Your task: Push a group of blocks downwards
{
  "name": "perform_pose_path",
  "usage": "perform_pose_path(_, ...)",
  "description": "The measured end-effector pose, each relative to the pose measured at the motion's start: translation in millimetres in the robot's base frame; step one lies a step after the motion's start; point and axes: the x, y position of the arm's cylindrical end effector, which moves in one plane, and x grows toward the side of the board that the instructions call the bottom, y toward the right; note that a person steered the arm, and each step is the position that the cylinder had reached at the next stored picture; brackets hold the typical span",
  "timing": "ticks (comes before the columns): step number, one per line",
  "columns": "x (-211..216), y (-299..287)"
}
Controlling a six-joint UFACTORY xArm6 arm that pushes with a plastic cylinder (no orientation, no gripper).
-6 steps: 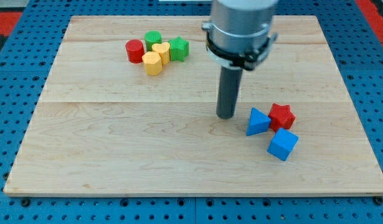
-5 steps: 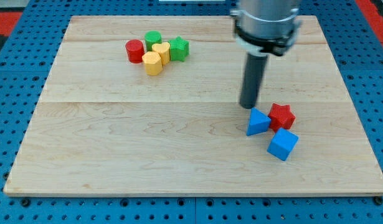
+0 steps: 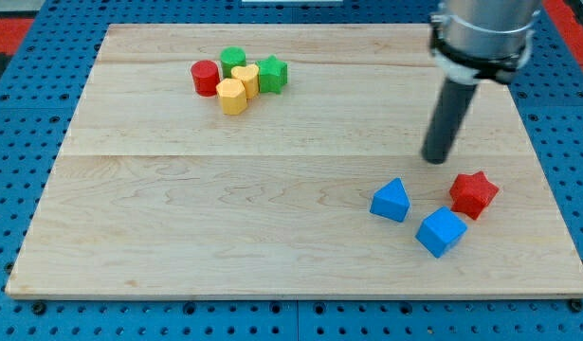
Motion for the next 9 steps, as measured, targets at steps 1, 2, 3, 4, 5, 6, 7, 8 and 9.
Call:
perform_pose_path(1,27.5,43.2)
perform_pose_path(2,51.4,22.2)
perform_pose_path(3,36.8,16.7)
perform_pose_path(4,-16.3,-6.0)
perform_pose_path(5,-61.8,-70.7)
perform_pose_path(6,-131.7,-109.8)
perform_pose_path(7,-198.9,-157.1)
perform_pose_path(8,-208.9,-233.6)
perform_pose_path(9,-181.6,-282.0)
